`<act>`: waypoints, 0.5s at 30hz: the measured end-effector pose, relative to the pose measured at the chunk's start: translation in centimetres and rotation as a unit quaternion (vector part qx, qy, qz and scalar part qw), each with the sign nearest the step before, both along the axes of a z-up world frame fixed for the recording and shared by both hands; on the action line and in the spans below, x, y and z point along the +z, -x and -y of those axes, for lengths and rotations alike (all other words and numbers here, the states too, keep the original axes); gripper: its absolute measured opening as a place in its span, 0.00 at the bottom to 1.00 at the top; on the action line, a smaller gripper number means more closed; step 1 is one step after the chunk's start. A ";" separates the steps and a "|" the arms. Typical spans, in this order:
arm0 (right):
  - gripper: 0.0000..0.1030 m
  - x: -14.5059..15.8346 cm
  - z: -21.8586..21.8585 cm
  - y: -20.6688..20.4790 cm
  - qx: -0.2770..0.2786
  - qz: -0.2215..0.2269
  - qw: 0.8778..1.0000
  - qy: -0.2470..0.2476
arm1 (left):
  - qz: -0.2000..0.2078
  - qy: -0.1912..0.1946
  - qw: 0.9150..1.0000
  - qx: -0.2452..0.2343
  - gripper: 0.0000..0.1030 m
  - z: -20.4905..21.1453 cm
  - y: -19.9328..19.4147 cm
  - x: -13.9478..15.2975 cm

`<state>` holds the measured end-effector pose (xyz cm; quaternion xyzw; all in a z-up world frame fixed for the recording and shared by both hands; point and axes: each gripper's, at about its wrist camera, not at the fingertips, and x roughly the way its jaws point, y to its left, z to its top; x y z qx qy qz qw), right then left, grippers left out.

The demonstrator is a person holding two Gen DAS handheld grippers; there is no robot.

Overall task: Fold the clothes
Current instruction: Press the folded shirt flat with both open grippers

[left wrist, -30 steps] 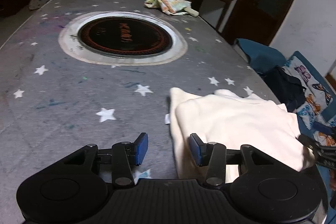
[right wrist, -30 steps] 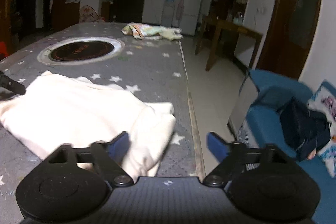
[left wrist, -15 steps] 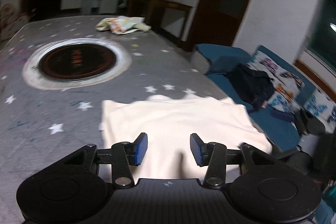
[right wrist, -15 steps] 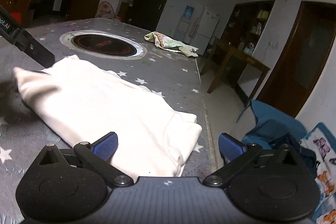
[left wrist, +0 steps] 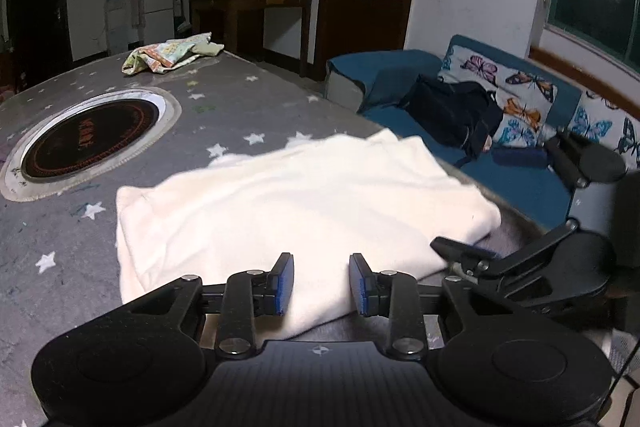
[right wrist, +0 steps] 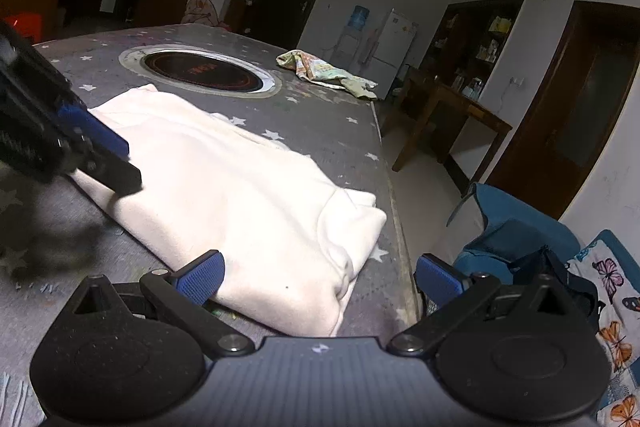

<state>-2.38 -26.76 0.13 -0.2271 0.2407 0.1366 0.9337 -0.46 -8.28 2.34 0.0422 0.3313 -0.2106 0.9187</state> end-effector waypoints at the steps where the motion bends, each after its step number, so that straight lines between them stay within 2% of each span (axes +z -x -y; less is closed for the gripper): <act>1: 1.00 0.0 0.1 0.1 0.001 -0.001 1.000 0.000 | 0.002 -0.003 1.000 -0.001 0.32 0.1 0.1 -0.2; 6: 1.00 0.4 0.0 0.6 0.008 0.006 1.000 0.016 | 0.004 0.000 1.000 -0.001 0.33 -0.2 0.9 -0.1; 10: 1.00 1.8 -0.8 0.8 0.021 0.031 0.999 0.003 | 0.007 0.025 0.999 0.021 0.33 -1.8 1.2 0.8; 15: 1.00 2.4 -3.0 0.0 0.049 0.045 0.998 -0.005 | 0.012 0.032 0.998 0.051 0.35 -3.7 1.1 1.5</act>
